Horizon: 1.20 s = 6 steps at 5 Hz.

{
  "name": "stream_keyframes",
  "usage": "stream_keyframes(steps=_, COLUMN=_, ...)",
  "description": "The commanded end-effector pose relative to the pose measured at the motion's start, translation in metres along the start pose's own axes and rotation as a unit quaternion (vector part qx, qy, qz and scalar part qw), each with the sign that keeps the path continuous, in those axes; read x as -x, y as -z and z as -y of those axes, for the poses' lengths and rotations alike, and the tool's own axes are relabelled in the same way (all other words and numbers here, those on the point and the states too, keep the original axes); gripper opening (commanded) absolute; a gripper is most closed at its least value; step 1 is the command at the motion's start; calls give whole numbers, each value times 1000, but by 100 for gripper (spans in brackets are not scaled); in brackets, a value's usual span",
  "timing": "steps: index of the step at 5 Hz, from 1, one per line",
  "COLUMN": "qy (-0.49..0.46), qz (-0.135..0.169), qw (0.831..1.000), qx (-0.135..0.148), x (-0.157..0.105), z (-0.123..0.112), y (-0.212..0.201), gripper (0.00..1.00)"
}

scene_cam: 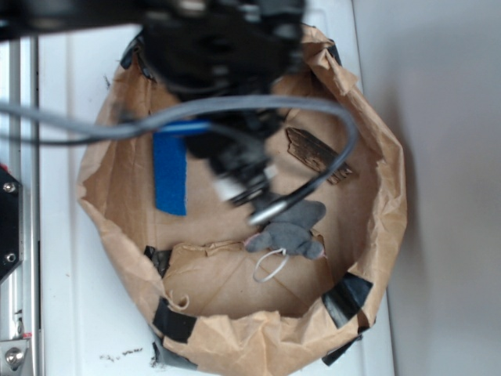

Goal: Grab the blue ball.

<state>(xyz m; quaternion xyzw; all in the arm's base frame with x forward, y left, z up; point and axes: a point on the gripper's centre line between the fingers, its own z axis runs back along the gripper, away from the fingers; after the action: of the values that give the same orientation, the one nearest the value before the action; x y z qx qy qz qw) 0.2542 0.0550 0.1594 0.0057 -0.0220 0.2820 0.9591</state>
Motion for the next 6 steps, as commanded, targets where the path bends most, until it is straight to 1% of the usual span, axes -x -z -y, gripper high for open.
stream_keyframes(steps=1, qy=-130, qz=13, qw=991, qx=-19, x=-28, z=-15, y=7, gripper=100)
stream_keyframes(steps=3, qy=-130, qz=13, qw=991, qx=-19, x=-28, z=-15, y=7, gripper=100)
stream_keyframes(steps=4, qy=-245, qz=-1, qw=970, qx=3, x=2, z=-30, y=-2, gripper=100)
stream_keyframes(steps=5, qy=-292, qz=13, qw=956, qx=-2, x=12, z=-24, y=18, gripper=100)
stream_keyframes(steps=6, qy=-335, qz=26, qw=942, qx=-16, x=10, z=-20, y=32, gripper=100)
